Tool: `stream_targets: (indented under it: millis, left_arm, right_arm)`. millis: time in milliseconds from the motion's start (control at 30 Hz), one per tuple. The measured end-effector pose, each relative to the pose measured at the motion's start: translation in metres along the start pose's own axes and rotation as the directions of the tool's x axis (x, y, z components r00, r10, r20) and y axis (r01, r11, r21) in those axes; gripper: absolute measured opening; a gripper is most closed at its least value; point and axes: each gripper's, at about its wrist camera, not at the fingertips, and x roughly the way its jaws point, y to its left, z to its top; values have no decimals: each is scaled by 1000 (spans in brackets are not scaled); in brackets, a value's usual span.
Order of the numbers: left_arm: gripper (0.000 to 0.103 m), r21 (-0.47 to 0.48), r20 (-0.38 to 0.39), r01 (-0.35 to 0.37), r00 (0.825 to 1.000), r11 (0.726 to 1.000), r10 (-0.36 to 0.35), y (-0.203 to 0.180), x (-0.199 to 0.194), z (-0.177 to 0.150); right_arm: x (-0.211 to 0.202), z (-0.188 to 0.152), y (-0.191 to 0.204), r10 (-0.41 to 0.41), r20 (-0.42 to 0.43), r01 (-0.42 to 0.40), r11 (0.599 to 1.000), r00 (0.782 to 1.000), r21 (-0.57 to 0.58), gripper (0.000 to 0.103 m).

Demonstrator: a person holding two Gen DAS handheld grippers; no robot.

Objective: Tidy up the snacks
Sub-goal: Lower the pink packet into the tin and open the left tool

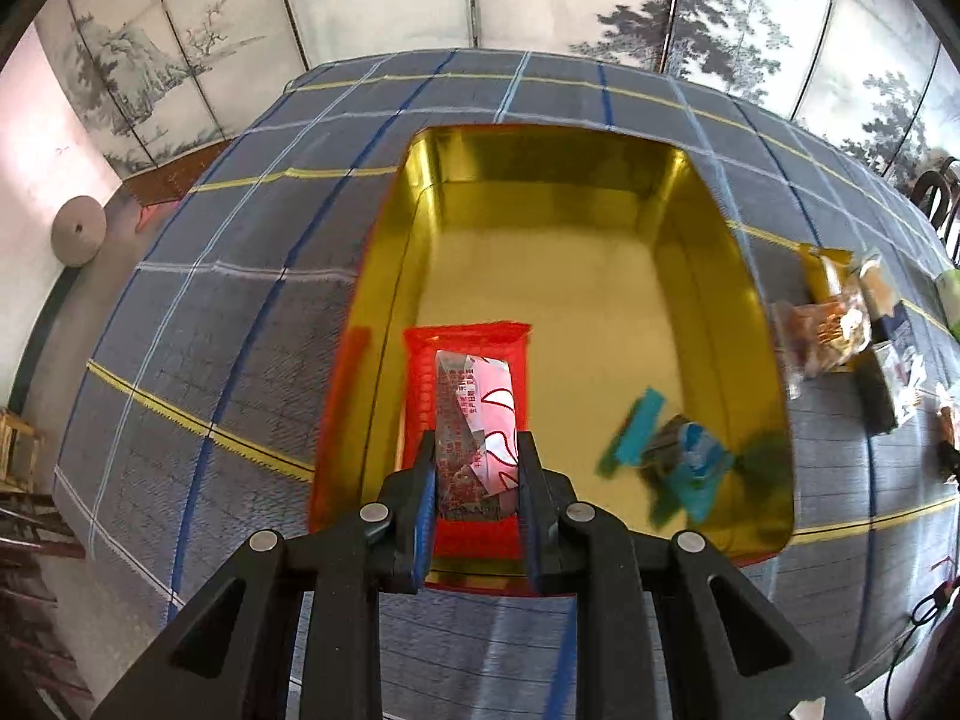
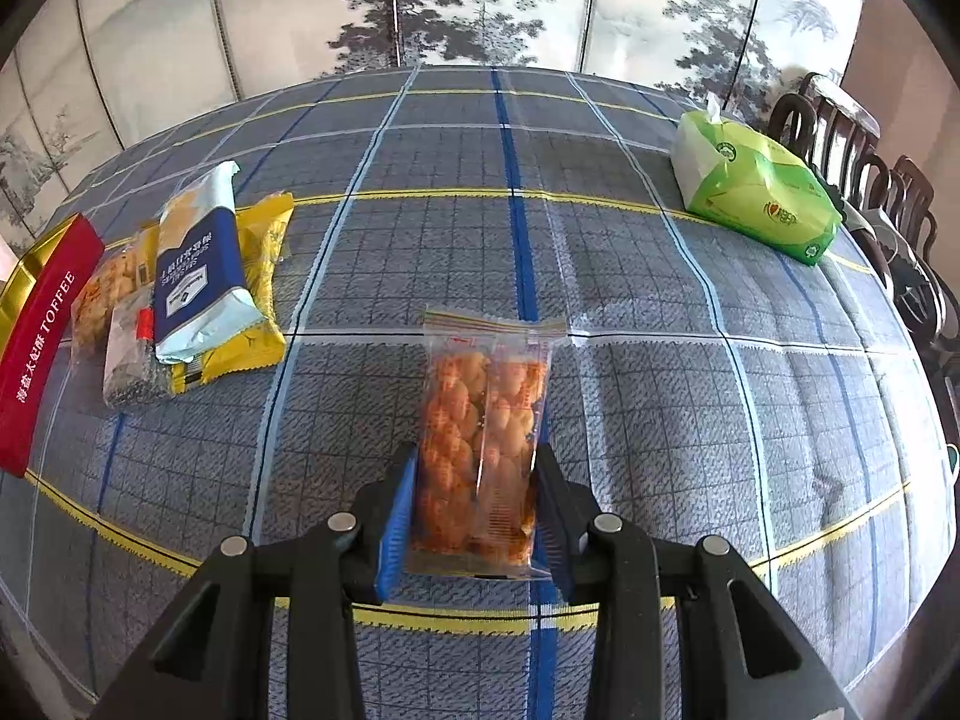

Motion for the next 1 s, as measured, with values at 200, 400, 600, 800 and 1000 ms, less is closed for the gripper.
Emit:
stream_targets:
  millis: [200, 400, 600, 800, 1000]
  left_arm:
    - [20, 9, -12, -1, 1000, 1000, 1, 8, 7, -4]
    - [21, 7, -10, -1, 1000, 1000, 1, 13, 8, -6]
    - [25, 36, -2, -20, 1000, 999, 20, 12, 8, -9]
    - [26, 54, 4, -33, 999, 998, 33, 9, 7, -9]
    - [34, 55, 5, -37, 999, 998, 37, 8, 7, -9]
  right_arm:
    - [0, 1, 4, -14, -12, 14, 1000, 1000, 6, 37]
    - [-1, 0, 5, -26, -11, 26, 999, 1000, 26, 37]
    - [-2, -1, 7, -38, -8, 38, 999, 999, 36, 37]
    - [-3, -2, 8, -42, -7, 43, 998, 999, 41, 37]
    - [-4, -3, 9, -37, -10, 38, 998, 999, 46, 37]
